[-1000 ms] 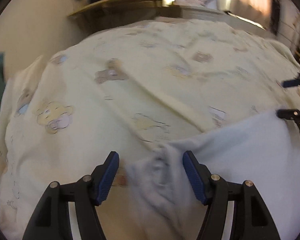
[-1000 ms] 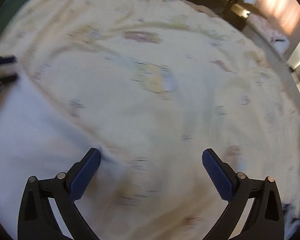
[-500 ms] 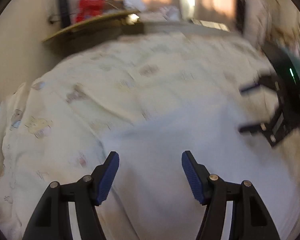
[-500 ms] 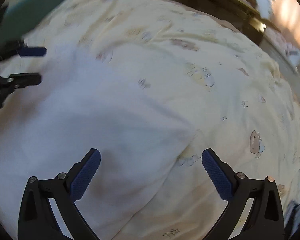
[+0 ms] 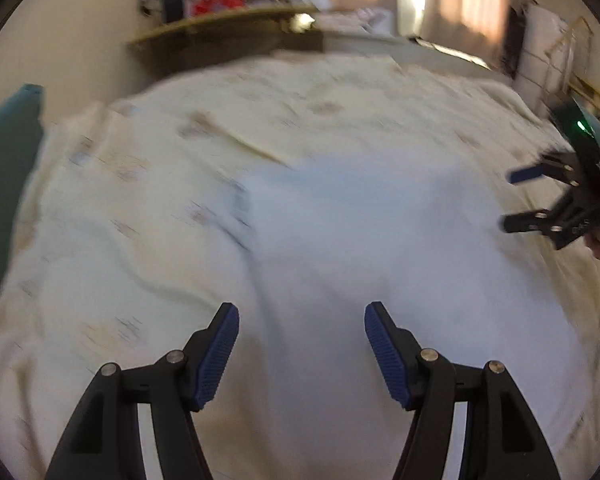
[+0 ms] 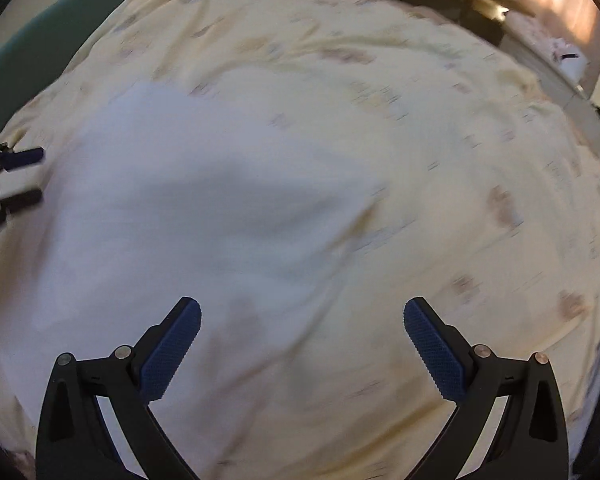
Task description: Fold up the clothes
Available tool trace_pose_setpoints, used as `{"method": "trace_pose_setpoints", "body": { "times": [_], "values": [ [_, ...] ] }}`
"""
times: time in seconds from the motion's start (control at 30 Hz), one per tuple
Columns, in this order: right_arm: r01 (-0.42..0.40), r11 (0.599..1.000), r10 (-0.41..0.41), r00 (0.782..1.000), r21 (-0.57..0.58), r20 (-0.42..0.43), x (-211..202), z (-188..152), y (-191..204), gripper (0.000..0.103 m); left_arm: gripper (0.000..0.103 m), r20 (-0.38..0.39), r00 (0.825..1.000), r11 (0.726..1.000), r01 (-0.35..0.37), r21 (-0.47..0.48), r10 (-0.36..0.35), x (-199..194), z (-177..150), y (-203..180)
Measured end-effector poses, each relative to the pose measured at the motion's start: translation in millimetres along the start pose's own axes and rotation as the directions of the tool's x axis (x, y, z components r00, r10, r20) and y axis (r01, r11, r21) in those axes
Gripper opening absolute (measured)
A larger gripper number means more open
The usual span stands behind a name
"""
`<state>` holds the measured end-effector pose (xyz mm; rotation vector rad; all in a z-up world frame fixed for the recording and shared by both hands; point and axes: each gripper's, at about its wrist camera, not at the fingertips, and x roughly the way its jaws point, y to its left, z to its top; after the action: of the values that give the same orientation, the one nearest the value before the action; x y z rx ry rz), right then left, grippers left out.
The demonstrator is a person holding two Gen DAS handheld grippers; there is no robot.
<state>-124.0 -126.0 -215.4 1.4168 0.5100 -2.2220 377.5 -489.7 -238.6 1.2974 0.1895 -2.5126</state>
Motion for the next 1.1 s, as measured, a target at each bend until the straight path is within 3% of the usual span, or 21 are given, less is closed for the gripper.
{"method": "trace_pose_setpoints", "body": {
  "times": [0.1, 0.23, 0.33, 0.43, 0.5, 0.6, 0.73, 0.83, 0.93, 1.1],
  "values": [
    [0.053, 0.999, -0.053, 0.998, -0.008, -0.035, 15, -19, 1, 0.102, 0.067, -0.063, 0.997, 0.999, -0.050, 0.007, 0.050, 11, -18, -3],
    [0.111, 0.993, -0.109, 0.993, 0.042, -0.044, 5, -34, -20, 0.102, 0.067, -0.075, 0.994, 0.993, -0.088, -0.074, 0.082, -5, -41, 20],
    [0.070, 0.996, -0.069, 0.997, 0.057, -0.023, -16, -40, -22, 0.102, 0.067, -0.027, 1.000, 0.995, -0.006, -0.101, 0.004, -29, -44, 10],
    [-0.009, 1.000, 0.008, 1.000, 0.015, 0.010, -32, -43, 7, 0.102, 0.067, 0.023, 0.997, 0.994, 0.069, -0.082, -0.067, -47, -40, -14],
    [-0.035, 0.999, 0.034, 0.999, -0.017, -0.003, -27, -48, 29, 0.102, 0.067, -0.008, 0.997, 0.995, 0.081, -0.049, -0.082, -40, -40, -35],
    [0.018, 0.995, -0.024, 0.998, -0.099, -0.058, -10, -62, 52, 0.102, 0.067, -0.122, 0.992, 0.999, 0.043, -0.019, -0.045, -20, -59, -51],
    [0.074, 0.997, -0.076, 0.992, -0.023, -0.102, -11, -89, 25, 0.102, 0.067, -0.128, 0.992, 1.000, -0.010, 0.009, 0.011, -36, -84, -51],
    [0.117, 0.993, -0.115, 0.985, 0.009, -0.127, -22, -102, 12, 0.102, 0.067, -0.121, 0.992, 0.996, 0.010, -0.091, -0.021, -55, -93, -41],
    [0.054, 0.998, -0.051, 0.996, 0.030, -0.068, -41, -101, 23, 0.102, 0.067, -0.077, 0.996, 0.991, 0.039, -0.127, -0.049, -68, -87, -49],
    [-0.020, 0.999, 0.019, 1.000, -0.042, -0.020, -36, -78, 78, 0.102, 0.067, -0.074, 0.996, 0.994, 0.049, -0.101, -0.057, -47, -66, -91]
  ]
}}
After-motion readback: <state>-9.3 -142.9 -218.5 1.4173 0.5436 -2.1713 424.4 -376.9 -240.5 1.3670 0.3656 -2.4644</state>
